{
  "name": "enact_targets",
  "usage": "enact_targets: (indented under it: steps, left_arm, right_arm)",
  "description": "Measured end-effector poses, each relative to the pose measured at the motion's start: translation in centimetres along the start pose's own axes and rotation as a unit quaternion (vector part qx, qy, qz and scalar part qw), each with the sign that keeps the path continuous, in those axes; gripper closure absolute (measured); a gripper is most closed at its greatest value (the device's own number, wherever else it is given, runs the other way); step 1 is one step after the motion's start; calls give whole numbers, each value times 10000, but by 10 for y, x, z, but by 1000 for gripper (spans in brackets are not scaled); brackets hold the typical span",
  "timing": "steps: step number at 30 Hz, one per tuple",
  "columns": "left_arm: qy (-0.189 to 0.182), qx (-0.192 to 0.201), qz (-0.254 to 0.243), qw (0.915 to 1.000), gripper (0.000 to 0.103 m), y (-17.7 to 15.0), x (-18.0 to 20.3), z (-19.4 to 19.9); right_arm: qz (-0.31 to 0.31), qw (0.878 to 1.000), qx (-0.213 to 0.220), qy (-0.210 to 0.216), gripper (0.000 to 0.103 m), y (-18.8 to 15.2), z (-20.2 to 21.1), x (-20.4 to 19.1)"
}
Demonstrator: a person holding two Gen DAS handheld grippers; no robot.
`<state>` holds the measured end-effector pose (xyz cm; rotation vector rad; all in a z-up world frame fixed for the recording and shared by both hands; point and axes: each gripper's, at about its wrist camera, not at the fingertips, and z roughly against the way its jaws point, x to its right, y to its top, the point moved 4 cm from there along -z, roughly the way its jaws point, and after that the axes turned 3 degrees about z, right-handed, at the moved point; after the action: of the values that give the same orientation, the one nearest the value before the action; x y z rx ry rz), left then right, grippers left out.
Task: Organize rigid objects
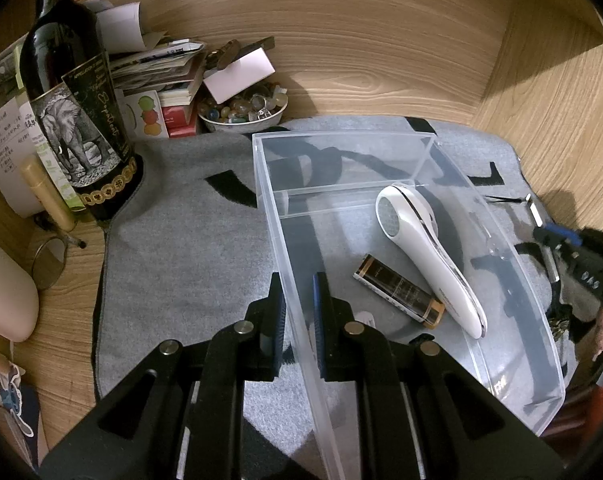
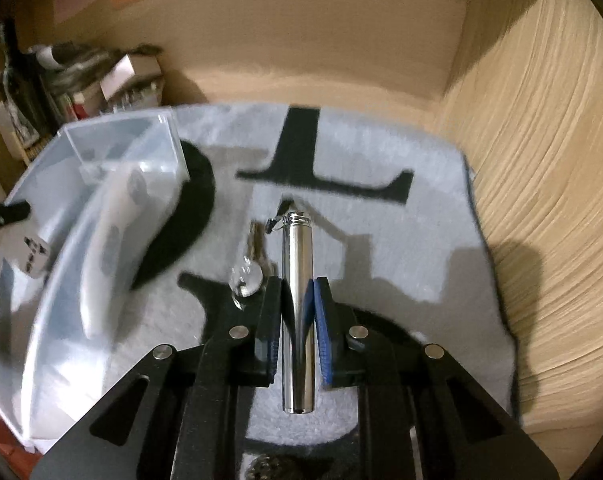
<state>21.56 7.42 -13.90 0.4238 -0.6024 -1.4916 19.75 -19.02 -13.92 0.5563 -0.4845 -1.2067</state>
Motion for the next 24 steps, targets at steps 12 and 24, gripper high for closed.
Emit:
enact_targets:
  steps: [12, 24]
  left_arm:
    - [1, 1, -5, 10000, 92, 0, 0, 0]
    - [-4, 7, -1, 10000, 92, 0, 0, 0]
  right_arm:
    - [354, 9941, 992, 245, 89, 48, 55, -33]
    - [802, 9845, 1306, 849, 89, 69, 69, -94]
